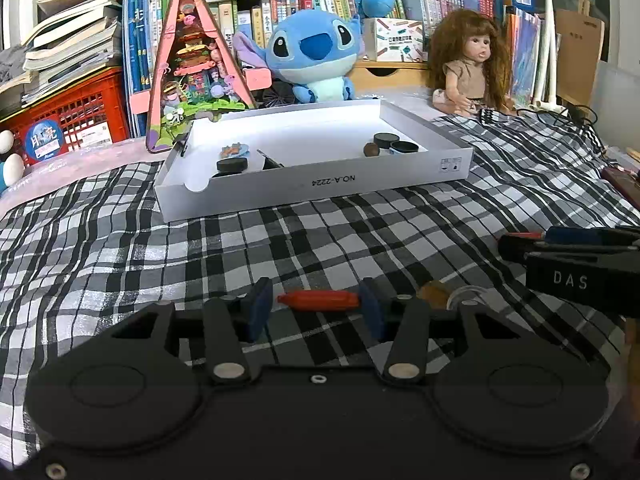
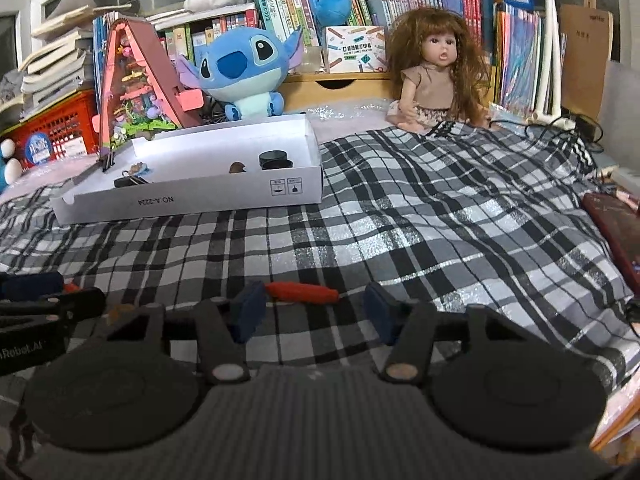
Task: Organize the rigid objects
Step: 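Carry the red crayon in the left tool while the right tool carries its crayon into the tray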
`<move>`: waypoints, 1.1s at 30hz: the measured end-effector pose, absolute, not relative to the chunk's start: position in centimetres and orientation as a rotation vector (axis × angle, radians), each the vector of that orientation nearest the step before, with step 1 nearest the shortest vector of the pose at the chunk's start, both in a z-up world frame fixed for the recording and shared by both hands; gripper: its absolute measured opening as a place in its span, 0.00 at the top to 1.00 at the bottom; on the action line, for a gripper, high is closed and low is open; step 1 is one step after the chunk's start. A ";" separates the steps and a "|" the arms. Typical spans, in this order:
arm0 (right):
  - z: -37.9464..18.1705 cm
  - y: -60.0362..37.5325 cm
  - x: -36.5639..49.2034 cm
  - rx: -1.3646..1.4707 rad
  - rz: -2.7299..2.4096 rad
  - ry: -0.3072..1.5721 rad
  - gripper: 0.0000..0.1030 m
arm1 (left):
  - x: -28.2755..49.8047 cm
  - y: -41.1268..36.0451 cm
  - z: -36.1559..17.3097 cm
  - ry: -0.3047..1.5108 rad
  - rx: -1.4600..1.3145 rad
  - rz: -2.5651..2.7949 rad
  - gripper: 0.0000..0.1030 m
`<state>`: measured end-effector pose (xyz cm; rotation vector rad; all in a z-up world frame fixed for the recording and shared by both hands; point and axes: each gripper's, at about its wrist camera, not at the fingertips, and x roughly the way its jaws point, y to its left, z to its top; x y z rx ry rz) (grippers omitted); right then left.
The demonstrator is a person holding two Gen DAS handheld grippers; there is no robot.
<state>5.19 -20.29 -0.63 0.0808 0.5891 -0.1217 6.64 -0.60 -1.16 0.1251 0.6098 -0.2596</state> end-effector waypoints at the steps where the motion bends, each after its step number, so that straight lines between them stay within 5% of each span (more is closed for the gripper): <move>1: -0.7 -20.2 5.2 0.074 -0.125 0.586 0.41 | 6.7 -0.6 -1.2 0.613 0.121 -0.258 0.55; 14: -0.6 -19.7 5.9 0.075 -0.146 0.584 0.42 | 6.6 -0.7 -1.2 0.619 0.088 -0.230 0.59; 26: -0.7 -19.6 6.1 0.057 -0.139 0.581 0.67 | 6.9 -0.1 -0.7 0.621 0.062 -0.202 0.59; 33: -0.7 -20.0 5.8 0.034 -0.096 0.581 0.60 | 7.0 -0.1 -0.6 0.620 0.062 -0.198 0.59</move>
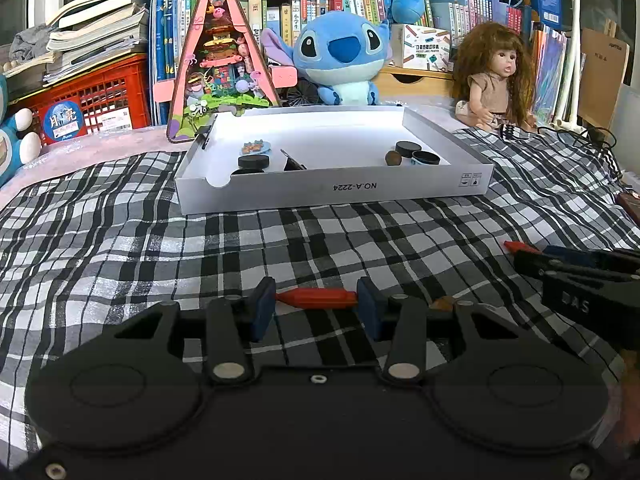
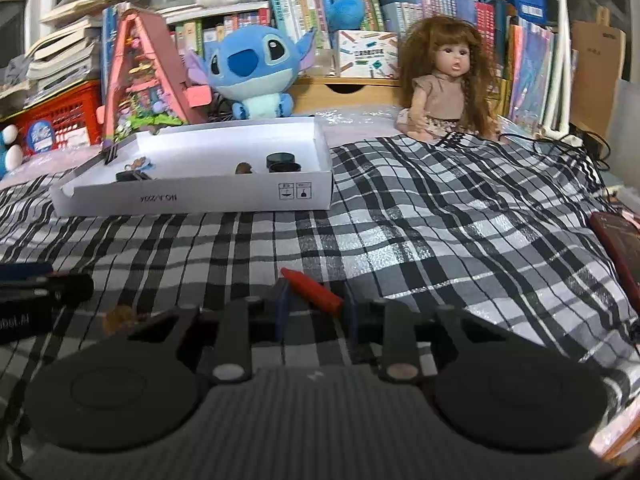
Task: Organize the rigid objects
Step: 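Carry the red crayon in the left tool while the right tool carries its crayon into the tray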
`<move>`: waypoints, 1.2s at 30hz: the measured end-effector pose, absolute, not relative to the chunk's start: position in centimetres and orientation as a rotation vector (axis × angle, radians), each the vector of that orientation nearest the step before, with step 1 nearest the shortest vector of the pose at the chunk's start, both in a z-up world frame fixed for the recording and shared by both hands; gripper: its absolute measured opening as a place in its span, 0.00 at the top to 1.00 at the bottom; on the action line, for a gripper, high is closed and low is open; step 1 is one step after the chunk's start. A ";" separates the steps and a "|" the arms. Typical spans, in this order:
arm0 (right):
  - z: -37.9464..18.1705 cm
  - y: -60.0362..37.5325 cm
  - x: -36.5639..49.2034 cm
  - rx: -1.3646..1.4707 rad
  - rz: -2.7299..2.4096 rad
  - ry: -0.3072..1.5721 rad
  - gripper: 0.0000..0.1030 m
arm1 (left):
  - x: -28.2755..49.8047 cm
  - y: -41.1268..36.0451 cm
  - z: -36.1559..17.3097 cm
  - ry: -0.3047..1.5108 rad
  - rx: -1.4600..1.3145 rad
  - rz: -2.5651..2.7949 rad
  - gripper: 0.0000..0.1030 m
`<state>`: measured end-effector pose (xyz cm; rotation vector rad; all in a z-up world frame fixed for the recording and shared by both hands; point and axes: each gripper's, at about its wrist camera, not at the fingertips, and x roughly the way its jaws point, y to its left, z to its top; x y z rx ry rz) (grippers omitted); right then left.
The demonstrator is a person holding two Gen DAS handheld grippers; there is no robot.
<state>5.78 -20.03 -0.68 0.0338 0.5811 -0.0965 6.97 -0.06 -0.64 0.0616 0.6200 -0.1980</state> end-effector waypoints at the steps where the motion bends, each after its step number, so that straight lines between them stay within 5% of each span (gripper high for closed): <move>1: -0.6 -20.2 5.6 0.029 -0.081 0.580 0.58 | 7.0 0.0 -0.6 0.621 0.060 -0.198 0.59; 3: -0.6 -20.5 5.0 0.010 -0.048 0.579 0.48 | 7.1 0.0 -0.7 0.623 0.057 -0.196 0.59; 8: -0.6 -20.8 3.9 -0.070 0.005 0.587 0.41 | 7.1 0.2 -0.7 0.626 0.053 -0.194 0.59; 36: -0.7 -24.3 4.4 -0.107 -0.136 0.576 0.39 | 7.2 0.3 -0.9 0.629 0.050 -0.189 0.59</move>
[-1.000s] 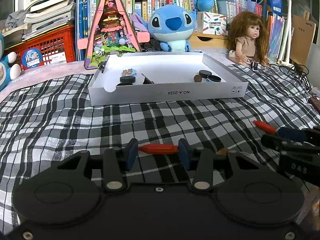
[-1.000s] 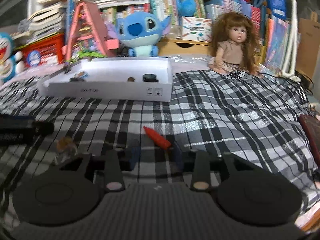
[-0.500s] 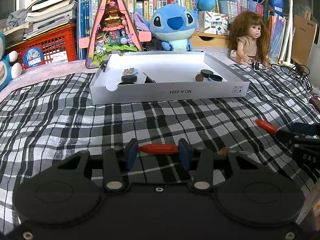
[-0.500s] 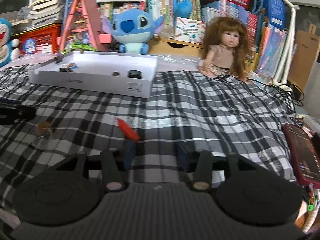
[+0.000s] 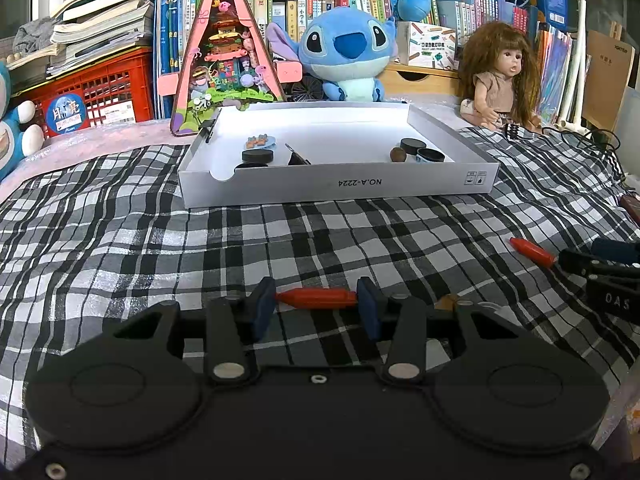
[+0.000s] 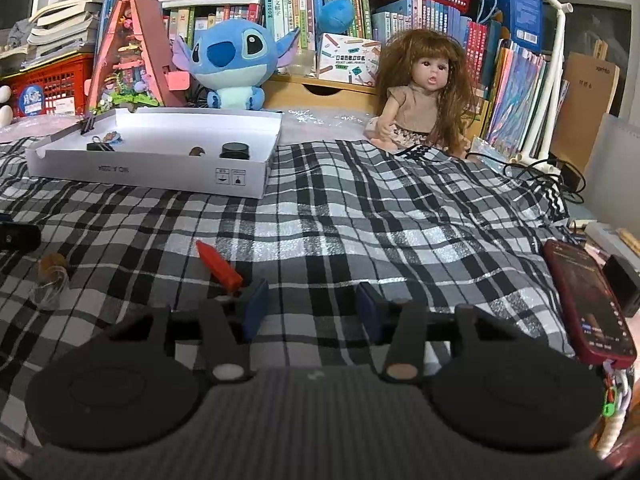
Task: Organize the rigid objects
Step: 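Carry the red crayon in the left tool while the right tool carries its crayon into the tray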
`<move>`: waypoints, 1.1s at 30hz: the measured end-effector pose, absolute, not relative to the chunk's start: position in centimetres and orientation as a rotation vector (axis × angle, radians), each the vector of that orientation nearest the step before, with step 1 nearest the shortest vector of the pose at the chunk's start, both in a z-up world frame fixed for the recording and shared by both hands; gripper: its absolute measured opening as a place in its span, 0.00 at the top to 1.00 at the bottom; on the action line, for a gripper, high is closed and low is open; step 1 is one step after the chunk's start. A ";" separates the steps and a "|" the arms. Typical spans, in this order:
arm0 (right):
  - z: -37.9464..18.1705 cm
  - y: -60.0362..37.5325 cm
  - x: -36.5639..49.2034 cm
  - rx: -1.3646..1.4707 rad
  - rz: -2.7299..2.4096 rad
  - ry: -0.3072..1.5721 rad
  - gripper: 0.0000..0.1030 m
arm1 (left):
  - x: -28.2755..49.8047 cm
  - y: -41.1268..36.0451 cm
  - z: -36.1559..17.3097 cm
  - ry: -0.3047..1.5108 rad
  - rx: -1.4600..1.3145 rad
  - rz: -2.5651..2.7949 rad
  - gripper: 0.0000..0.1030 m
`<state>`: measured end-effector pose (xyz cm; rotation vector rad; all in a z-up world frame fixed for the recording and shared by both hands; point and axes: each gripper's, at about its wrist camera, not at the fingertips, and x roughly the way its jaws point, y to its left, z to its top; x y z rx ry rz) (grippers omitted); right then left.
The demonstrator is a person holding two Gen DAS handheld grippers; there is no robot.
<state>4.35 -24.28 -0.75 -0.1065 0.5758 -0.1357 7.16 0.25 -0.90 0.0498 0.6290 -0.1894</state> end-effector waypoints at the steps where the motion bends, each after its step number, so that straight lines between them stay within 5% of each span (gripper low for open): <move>1: -0.7 -24.4 4.5 -0.107 -0.142 0.575 0.39 | 7.2 0.2 -0.9 0.629 0.049 -0.189 0.59; 33: 0.1 -24.7 5.2 -0.078 -0.066 0.573 0.38 | 7.1 0.3 -1.0 0.629 0.047 -0.182 0.59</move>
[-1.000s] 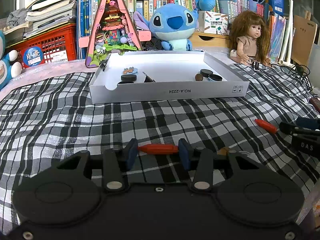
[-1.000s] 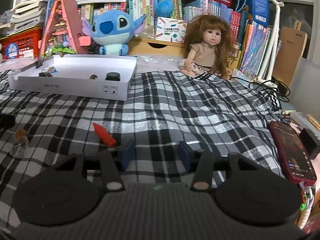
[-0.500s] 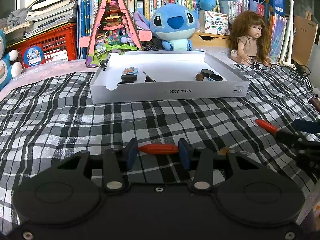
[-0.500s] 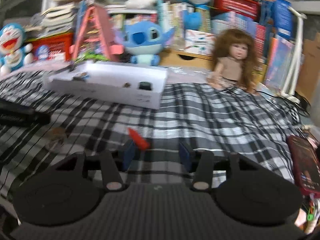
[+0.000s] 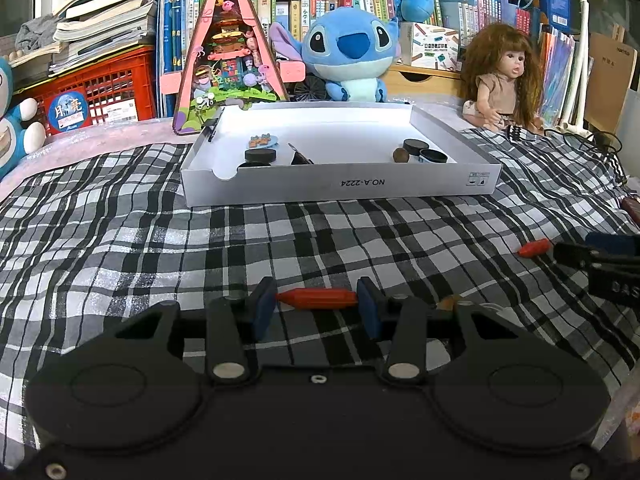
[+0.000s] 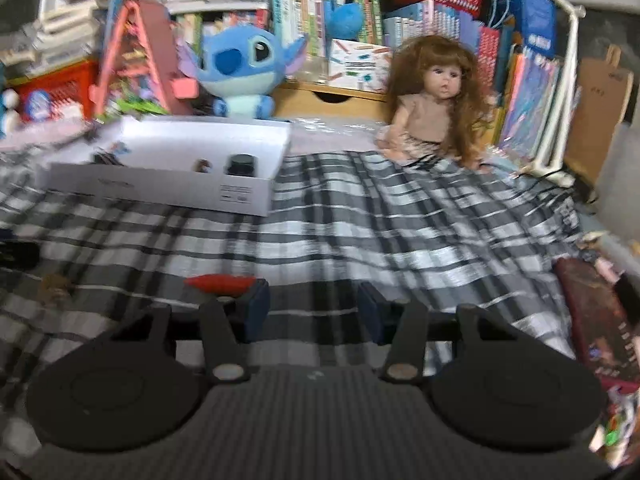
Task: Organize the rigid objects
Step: 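Carry the red crayon in the left tool while the right tool carries its crayon into the tray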
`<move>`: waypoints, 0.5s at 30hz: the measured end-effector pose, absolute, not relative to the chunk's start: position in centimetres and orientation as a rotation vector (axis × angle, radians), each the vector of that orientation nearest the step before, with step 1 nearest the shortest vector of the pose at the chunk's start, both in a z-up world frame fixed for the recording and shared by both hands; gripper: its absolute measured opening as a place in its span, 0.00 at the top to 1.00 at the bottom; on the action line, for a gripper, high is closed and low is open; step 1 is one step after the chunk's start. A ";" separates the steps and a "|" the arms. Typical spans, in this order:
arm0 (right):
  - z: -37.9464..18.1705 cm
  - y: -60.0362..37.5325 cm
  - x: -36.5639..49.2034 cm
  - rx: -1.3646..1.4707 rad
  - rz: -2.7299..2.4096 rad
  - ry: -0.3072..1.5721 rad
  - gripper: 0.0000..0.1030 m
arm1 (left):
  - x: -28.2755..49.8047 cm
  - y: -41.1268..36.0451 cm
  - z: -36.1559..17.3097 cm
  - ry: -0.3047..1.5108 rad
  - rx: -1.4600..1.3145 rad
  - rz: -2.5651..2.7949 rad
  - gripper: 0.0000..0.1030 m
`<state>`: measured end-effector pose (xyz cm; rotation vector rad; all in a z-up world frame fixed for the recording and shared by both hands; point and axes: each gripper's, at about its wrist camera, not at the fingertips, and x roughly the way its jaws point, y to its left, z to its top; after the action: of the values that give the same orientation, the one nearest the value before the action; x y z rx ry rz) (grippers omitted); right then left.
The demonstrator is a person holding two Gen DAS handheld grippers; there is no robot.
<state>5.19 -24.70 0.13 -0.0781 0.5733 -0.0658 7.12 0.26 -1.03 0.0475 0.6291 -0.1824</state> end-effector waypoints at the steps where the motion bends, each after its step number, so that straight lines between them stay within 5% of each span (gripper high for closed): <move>1: 0.2 -24.6 5.0 -0.053 -0.050 0.576 0.38 | 7.1 0.2 -1.1 0.629 0.048 -0.182 0.59; 15: -0.6 -20.4 6.8 -0.033 -0.053 0.593 0.29 | 7.0 -0.1 -0.8 0.626 0.038 -0.178 0.59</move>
<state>6.83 -20.44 -0.58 -0.0329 0.5930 -0.0529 7.04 -0.10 -0.82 0.0380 0.6262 -0.1781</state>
